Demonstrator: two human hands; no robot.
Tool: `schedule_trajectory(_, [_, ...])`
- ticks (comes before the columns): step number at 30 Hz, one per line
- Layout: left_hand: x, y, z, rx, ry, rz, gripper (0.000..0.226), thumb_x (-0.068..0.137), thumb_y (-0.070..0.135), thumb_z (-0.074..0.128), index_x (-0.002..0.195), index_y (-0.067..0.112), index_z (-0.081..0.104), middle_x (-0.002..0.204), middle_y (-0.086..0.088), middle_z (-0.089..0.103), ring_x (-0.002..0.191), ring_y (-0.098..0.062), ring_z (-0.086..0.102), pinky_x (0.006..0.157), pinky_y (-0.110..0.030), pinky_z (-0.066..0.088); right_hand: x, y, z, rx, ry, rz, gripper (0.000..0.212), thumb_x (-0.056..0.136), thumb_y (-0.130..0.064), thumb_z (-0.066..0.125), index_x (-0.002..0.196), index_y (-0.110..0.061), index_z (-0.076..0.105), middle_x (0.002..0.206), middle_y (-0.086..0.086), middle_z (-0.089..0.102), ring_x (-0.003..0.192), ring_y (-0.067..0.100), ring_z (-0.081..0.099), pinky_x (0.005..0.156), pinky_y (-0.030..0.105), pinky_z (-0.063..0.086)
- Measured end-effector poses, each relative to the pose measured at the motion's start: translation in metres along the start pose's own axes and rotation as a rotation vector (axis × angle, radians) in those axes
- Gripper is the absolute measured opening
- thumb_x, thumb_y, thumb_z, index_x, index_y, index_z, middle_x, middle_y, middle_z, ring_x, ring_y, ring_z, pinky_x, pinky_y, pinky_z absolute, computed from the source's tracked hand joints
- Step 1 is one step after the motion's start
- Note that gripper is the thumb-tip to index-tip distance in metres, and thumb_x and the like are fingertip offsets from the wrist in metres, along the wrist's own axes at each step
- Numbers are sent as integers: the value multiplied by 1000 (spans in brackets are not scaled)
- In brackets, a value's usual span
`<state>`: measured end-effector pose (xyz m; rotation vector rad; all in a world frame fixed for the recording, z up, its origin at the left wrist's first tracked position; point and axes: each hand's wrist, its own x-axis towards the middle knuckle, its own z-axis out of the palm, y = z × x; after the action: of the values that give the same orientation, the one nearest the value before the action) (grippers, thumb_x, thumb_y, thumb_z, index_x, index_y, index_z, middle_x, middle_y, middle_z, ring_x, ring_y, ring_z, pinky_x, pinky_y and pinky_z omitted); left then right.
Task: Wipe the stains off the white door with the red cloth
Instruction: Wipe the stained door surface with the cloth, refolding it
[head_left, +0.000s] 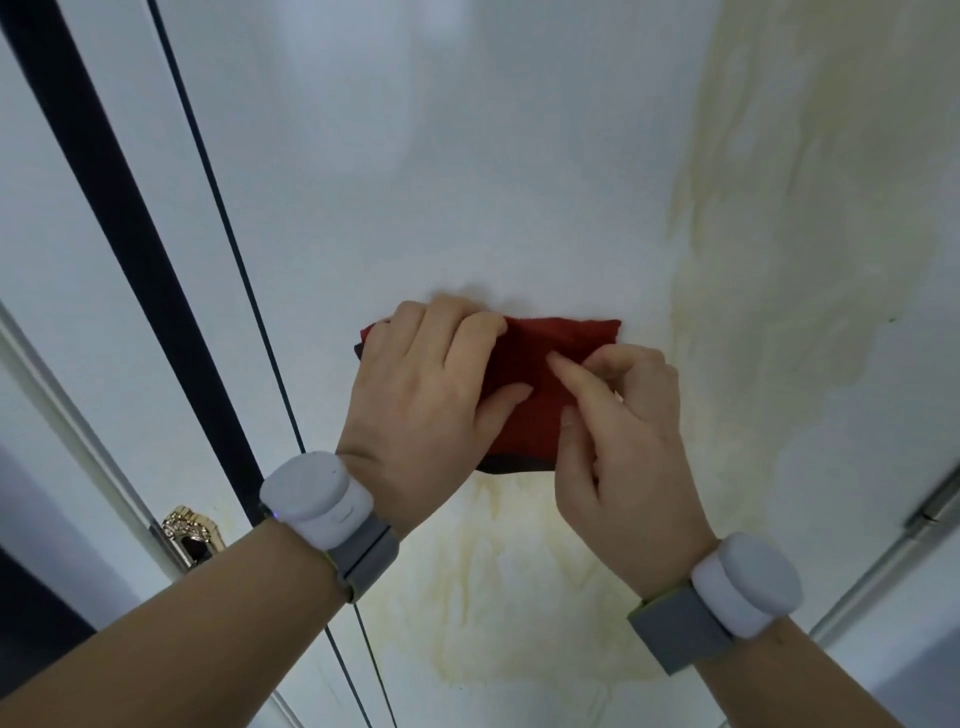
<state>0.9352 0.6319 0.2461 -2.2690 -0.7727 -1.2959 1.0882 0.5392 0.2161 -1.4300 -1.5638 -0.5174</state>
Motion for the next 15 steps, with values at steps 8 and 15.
schedule_trajectory(8, [34,39,-16,12,-481,-299,28,97,53,52,113,33,64,97,6,70,92,-24,67,72,-31,41,12,-8,-20,445,-37,262,41,90,1,45,121,-10,70,125,-4,62,121,9,58,105,17,43])
schedule_trajectory(15, [52,54,-40,-872,-926,-1005,21,94,25,57,78,13,62,51,-7,59,39,-23,52,46,-26,26,6,-25,-62,966,-156,615,30,97,10,54,114,-7,72,100,0,79,87,7,75,72,16,56])
